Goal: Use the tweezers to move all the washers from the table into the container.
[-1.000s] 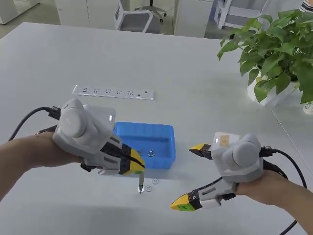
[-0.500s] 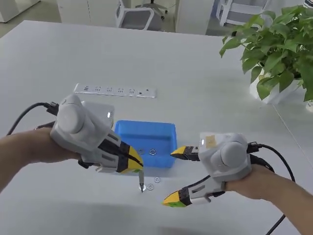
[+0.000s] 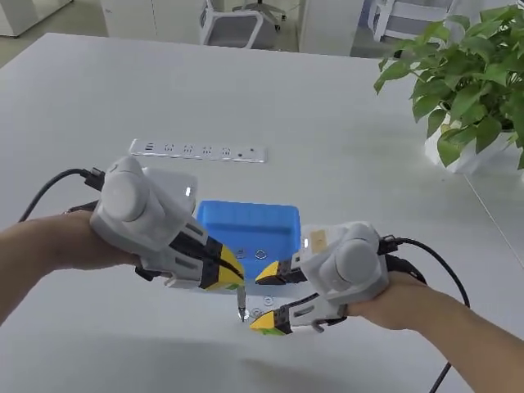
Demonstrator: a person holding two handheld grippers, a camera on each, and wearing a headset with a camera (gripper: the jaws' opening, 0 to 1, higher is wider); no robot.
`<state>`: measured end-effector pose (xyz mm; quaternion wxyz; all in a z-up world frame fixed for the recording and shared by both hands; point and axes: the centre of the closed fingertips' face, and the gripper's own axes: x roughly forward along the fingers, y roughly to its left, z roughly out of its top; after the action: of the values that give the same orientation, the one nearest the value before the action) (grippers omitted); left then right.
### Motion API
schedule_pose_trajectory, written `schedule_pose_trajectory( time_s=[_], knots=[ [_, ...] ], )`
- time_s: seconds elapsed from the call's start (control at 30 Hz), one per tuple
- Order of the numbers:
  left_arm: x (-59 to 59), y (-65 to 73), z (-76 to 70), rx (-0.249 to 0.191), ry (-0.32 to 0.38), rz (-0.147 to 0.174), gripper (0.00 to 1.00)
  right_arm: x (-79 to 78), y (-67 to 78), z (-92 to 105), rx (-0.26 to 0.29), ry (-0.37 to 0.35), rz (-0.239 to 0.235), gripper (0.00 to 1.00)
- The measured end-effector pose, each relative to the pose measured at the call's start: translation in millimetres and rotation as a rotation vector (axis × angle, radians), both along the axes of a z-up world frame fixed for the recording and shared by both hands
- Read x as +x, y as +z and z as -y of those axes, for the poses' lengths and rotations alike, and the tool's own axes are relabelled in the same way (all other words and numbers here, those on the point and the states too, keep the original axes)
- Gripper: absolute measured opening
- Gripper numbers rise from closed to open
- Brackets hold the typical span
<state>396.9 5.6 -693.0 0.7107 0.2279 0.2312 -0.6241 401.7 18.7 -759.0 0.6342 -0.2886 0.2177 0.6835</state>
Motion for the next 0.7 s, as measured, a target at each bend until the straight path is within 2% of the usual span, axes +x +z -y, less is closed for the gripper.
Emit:
schedule_pose_trajectory(
  time_s=[0.13, 0.47, 0.7],
  knots=[
    [-0.7, 0.0, 0.3, 0.004, -0.002, -0.002, 0.05, -1.2, -3.7, -6.5, -0.001, 0.007, -0.007, 0.27],
    [-2.3, 0.3, 3.4, 0.002, -0.003, -0.007, 0.05, 0.1, -17.9, -11.3, -0.056, 0.016, 0.017, 0.15],
    [-1.8, 0.0, 4.3, 0.000, -0.001, -0.010, 0.05, -1.5, -18.6, -10.8, -0.054, 0.020, 0.021, 0.11]
  ],
)
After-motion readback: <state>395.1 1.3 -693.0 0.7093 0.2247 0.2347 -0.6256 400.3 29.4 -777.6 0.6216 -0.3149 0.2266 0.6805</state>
